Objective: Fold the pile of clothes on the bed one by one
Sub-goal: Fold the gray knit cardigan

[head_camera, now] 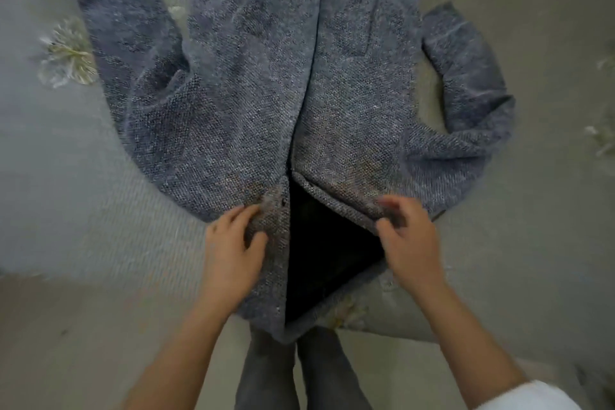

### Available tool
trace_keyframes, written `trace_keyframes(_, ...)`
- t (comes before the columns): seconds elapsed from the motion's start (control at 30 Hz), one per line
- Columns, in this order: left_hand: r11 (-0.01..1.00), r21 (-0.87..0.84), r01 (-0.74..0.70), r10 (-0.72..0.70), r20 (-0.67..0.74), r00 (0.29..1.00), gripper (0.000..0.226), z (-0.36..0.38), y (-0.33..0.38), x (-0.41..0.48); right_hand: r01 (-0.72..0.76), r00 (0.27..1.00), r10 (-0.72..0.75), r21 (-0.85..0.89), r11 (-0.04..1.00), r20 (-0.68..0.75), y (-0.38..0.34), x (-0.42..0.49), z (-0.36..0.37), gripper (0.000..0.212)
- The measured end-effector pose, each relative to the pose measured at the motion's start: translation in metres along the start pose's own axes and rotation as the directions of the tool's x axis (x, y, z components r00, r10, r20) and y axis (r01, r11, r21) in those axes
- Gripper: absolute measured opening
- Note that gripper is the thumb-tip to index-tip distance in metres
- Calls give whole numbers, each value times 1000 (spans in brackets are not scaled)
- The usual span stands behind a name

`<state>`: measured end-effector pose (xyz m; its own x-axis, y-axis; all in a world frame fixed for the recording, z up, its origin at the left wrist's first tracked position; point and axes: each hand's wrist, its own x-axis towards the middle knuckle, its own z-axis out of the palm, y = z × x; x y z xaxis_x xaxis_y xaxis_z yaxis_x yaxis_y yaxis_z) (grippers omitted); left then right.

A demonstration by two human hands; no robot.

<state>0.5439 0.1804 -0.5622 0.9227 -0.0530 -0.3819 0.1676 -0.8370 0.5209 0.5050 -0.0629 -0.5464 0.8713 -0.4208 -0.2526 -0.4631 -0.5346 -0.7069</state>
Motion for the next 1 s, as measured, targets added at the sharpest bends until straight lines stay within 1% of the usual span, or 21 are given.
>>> trace_keyframes(0.03,989,-111,102,-115,-118,986,43,1,-6,-9,-97,985,104,54,994,-137,11,-8,-7,25)
trace_keyframes(0.1,876,-364,316,-391,-154,907,41,4,-17,-26,-278,942,298,138,951,-154,28,-16,-16,20)
trace_keyframes(0.17,644,-585,493,-578,50,815,36,8,-23,-38,-408,913,398,163,898,90,32,-18,-14,26)
trace_keyframes(0.2,551,-632,545,-599,155,786,30,11,-24,-43,-431,893,391,171,886,223,30,-17,-9,29)
trace_keyframes(0.23,524,-642,560,-581,211,786,22,12,-25,-47,-427,874,364,152,891,322,23,-17,-4,28)
trace_keyframes(0.33,623,-582,523,-452,278,847,6,8,-25,-54,-230,870,216,-24,973,443,4,-18,8,9)
trace_keyframes(0.4,658,-529,536,-354,412,840,6,-4,-24,-52,5,847,135,-261,965,514,-9,-20,7,21)
trace_keyframes(0.43,669,-492,557,-319,487,813,16,-13,-23,-51,37,808,150,-302,952,569,-18,-23,1,24)
trace_keyframes(0.47,676,-459,577,-292,551,781,24,-23,-22,-51,1,750,185,-280,960,635,-25,-26,-5,24)
trace_keyframes(0.53,669,-425,610,-254,640,725,22,-44,-22,-54,-158,557,296,-250,955,776,-37,-34,-22,30)
trace_keyframes(0.57,661,-407,630,-233,688,688,19,-56,-23,-56,-228,456,322,-241,944,830,-41,-37,-31,43)
trace_keyframes(0.63,619,-373,691,-183,788,588,23,-80,-27,-60,-429,316,259,-106,897,913,-46,-36,-47,61)
trace_keyframes(0.67,571,-366,735,-154,832,533,25,-90,-29,-60,-538,299,195,-4,843,934,-52,-33,-55,55)
trace_keyframes(0.7,502,-382,776,-118,858,500,26,-97,-30,-57,-620,330,139,103,778,934,-58,-26,-60,45)
trace_keyframes(0.73,405,-441,801,-92,852,516,29,-102,-27,-51,-684,401,123,207,700,908,-64,-15,-64,33)
trace_keyframes(0.8,168,-689,705,-36,710,703,36,-109,-16,-27,-736,585,142,450,505,798,-78,15,-66,15)
trace_keyframes(0.83,42,-806,591,17,592,806,34,-111,-8,-11,-712,685,161,607,352,710,-82,32,-65,15)
trace_keyframes(0.9,-117,-902,416,65,411,909,33,-113,11,19,-554,807,257,832,20,532,-86,63,-56,20)
trace_keyframes(0.93,-89,-918,386,29,385,923,37,-111,21,32,-494,830,321,868,45,455,-86,74,-51,20)
trace_keyframes(0.97,30,-936,352,-49,350,935,38,-106,28,42,-475,842,384,857,199,378,-85,79,-45,17)
trace_keyframes(1.0,224,-924,311,-153,282,947,35,-99,33,50,-476,857,415,776,414,305,-82,80,-37,14)
